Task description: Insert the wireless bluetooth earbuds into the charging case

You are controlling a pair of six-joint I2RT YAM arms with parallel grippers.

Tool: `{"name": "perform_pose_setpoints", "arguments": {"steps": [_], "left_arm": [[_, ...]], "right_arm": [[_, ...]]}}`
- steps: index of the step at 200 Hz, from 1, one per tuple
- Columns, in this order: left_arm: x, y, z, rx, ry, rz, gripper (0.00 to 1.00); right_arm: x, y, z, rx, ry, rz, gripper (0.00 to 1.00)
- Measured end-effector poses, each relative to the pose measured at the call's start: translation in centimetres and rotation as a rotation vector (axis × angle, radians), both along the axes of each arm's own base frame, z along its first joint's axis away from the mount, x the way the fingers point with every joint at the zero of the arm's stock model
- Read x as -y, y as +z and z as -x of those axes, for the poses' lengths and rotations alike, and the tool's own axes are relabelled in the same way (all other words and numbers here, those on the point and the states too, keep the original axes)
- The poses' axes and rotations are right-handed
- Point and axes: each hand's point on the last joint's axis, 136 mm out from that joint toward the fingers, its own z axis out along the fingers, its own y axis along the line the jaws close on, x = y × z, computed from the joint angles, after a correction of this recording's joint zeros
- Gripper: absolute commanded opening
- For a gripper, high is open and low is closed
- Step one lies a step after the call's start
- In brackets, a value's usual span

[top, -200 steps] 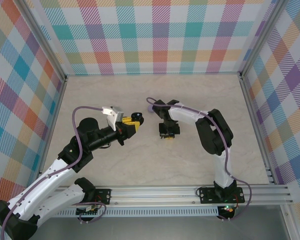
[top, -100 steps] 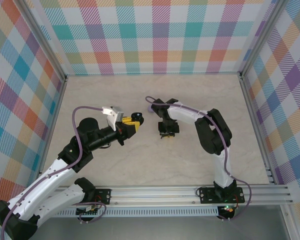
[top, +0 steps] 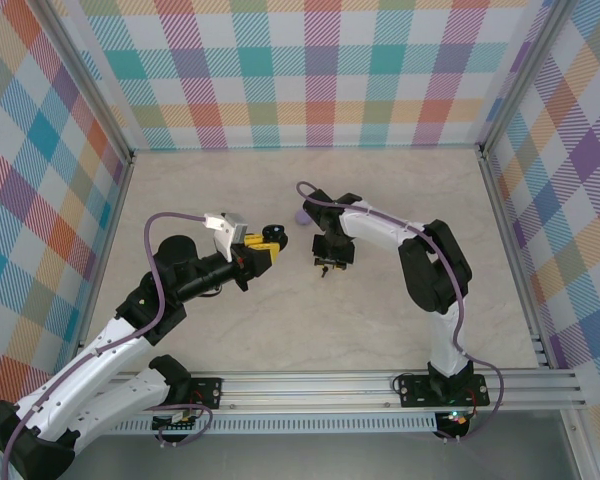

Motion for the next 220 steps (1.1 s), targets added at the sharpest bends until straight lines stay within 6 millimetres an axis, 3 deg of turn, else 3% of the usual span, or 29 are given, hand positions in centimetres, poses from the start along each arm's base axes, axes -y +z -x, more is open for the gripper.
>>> {"name": "perform_pose_setpoints", "arguments": {"steps": [78,220], "left_arm": [[0.0,0.0,0.0,0.0,0.0,0.0,0.11],[0.0,0.1,0.0,0.002,0.0,0.001,0.11]], "right_arm": [[-0.7,-1.2,-0.3,-0.025,-0.071,-0.006,0.4],[-1.4,-2.5,-0.5,-0.048,-0.063,0.021,0.34]]}}
